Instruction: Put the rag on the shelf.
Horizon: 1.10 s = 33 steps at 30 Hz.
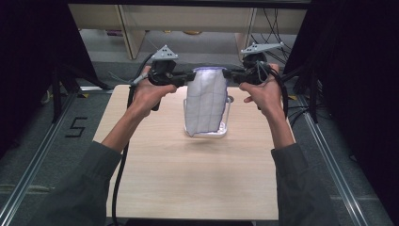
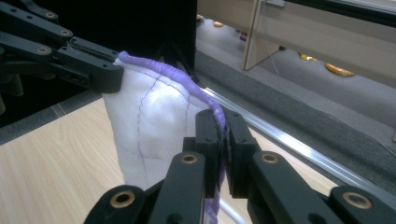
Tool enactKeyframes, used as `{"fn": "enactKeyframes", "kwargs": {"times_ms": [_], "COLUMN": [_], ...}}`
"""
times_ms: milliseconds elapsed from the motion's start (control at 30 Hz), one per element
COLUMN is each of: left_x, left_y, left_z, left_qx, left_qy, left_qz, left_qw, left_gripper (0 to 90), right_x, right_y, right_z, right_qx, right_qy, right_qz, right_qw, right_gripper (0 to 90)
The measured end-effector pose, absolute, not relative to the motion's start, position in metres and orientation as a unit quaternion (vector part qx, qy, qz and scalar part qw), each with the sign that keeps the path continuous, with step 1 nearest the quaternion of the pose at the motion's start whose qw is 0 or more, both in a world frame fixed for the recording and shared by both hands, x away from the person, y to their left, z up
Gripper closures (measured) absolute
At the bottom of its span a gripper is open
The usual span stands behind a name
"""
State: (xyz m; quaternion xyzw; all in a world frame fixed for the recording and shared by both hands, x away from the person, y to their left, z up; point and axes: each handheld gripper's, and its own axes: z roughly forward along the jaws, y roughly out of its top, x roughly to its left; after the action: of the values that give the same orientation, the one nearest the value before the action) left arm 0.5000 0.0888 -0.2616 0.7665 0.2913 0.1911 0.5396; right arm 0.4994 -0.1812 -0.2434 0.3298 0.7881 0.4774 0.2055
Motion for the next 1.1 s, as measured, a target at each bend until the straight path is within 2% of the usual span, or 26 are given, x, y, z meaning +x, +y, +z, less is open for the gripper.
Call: {"fn": "enactKeyframes", "kwargs": {"times_ms": [333,567,1100], "left_x": [0.524,0.551,0.593], "left_y": [0.087,0.09,0.086], "left_z": [-0.25,-0.258,-0.312], "left_qx": [0.748,0.727,0.731], "left_qy": [0.31,0.329,0.362], "left_qz": [0.196,0.198,0.179], "left_qw": [0.553,0.569,0.55], "left_gripper": [84.3,84.3,83.2], "right_x": [0.521,0.546,0.595], "right_y": [-0.177,-0.173,-0.162], "right_z": [-0.229,-0.23,-0.283], "right_qx": [0.349,0.367,0.42], "right_qy": [0.775,0.765,0.766], "right_qz": [0.481,0.484,0.437], "right_qw": [0.215,0.214,0.213], "right_gripper": [86.0,86.0,85.8]}}
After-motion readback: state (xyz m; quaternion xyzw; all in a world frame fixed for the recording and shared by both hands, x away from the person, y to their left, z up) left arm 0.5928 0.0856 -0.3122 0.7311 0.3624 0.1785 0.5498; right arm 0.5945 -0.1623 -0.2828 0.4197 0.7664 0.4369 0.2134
